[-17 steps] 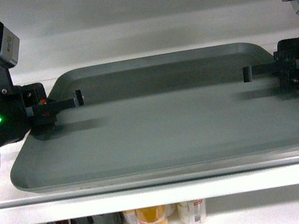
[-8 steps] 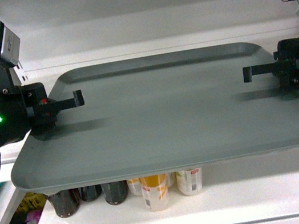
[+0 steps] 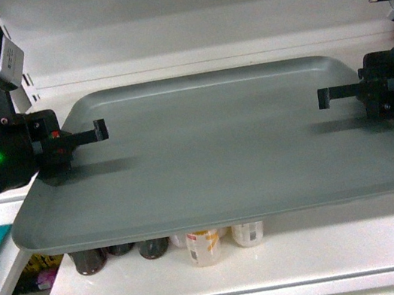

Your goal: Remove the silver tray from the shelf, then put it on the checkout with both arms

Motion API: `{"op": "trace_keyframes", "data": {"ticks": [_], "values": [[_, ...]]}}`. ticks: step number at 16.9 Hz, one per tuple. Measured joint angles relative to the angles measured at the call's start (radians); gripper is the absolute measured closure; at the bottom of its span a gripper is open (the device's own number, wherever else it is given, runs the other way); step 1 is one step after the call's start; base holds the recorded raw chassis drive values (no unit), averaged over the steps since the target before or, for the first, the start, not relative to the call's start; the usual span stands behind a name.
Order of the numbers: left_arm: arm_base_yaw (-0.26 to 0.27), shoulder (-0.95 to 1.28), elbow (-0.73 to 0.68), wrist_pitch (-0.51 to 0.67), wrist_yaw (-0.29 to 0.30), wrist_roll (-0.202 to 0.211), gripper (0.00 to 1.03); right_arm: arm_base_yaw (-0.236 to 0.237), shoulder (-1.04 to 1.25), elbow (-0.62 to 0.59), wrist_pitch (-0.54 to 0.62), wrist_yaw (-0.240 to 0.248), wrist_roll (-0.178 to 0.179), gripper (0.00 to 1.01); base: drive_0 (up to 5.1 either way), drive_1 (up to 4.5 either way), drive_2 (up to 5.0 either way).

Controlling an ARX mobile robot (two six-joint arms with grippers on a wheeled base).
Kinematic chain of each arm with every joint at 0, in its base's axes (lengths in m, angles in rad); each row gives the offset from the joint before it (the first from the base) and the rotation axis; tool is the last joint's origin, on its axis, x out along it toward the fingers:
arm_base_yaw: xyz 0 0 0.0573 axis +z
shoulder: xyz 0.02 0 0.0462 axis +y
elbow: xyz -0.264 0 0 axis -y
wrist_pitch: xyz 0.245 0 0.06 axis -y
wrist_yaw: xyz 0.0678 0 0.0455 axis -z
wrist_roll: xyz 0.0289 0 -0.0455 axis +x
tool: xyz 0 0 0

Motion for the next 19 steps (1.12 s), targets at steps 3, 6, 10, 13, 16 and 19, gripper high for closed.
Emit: {"op": "trace_keyframes", "data": {"ticks": [3, 6, 10, 13, 16, 19], "values": [[0.001, 0.0, 0.0, -0.001, 0.0, 0.0, 0.99, 0.0, 0.0, 0.0, -0.001, 0.0, 0.0, 0.98, 0.0, -4.29, 4.4], [0.001, -0.002, -0.002, -0.002, -0.002, 0.0, 0.99, -0.001, -0.002, -0.002, -0.002, 0.001, 0.0, 0.98, 0.0, -4.28, 4.4], [0.001, -0.003, -0.002, -0.002, -0.002, 0.0, 0.99, -0.001, -0.002, -0.002, -0.002, 0.001, 0.0, 0.98, 0.1, -4.2, 4.4], [0.001, -0.003, -0.002, 0.0, -0.003, 0.0, 0.99, -0.001, -0.002, -0.002, 0.0, 0.002, 0.0, 0.98, 0.1, -4.23, 4.4], [-0.001, -0.006, -0.002, -0.001, -0.004, 0.001, 0.99, -0.001, -0.002, -0.002, 0.0, 0.002, 0.0, 0.98, 0.1, -4.27, 4.4], [0.0, -0.007, -0.002, -0.001, -0.004, 0.002, 0.99, -0.001, -0.002, -0.002, 0.0, 0.002, 0.0, 0.98, 0.0, -4.31, 4.4]]}}
